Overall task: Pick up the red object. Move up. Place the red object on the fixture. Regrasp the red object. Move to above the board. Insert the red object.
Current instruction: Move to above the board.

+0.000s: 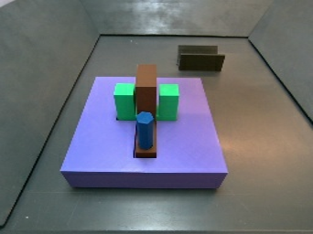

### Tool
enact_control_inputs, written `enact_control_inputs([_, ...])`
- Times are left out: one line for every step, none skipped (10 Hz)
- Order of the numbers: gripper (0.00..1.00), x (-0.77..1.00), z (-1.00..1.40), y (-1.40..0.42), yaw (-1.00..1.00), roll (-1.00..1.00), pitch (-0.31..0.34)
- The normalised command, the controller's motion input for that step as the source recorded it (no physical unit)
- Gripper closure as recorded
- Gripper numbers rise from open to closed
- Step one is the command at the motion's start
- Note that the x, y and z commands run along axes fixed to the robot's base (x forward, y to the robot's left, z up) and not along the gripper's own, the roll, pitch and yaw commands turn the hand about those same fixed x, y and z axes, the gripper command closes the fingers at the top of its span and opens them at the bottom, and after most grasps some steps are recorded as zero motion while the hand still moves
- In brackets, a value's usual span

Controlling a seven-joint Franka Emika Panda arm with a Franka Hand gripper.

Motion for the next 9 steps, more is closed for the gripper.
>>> enact_control_inputs([1.0,-1.02,0.3,-1.4,-0.07,-1.0,0.108])
enact_control_inputs([1.0,-1.08,0.31,-1.4,-0.06,-1.0,0.093])
enact_control_inputs([1.0,-1.12,0.28,-1.4,-0.05,-1.0,0.091])
enact_control_inputs([1.0,-1.09,0.28,-1.4,-0.05,-1.0,0.096])
enact_control_inputs([1.0,-0.74,0.2,-0.94,-0.03,-1.0,0.091])
enact_control_inputs([1.0,-0.43,0.09,-0.51,-0.02,-1.0,0.085])
enact_control_inputs([1.0,-0.24,0.04,-0.26,-0.02,-1.0,0.086])
enact_control_inputs([1.0,-0.15,0.04,-0.15,-0.02,-0.96,0.063])
enact_control_inputs([1.0,-0.11,0.01,-0.06,-0.01,-0.63,0.016])
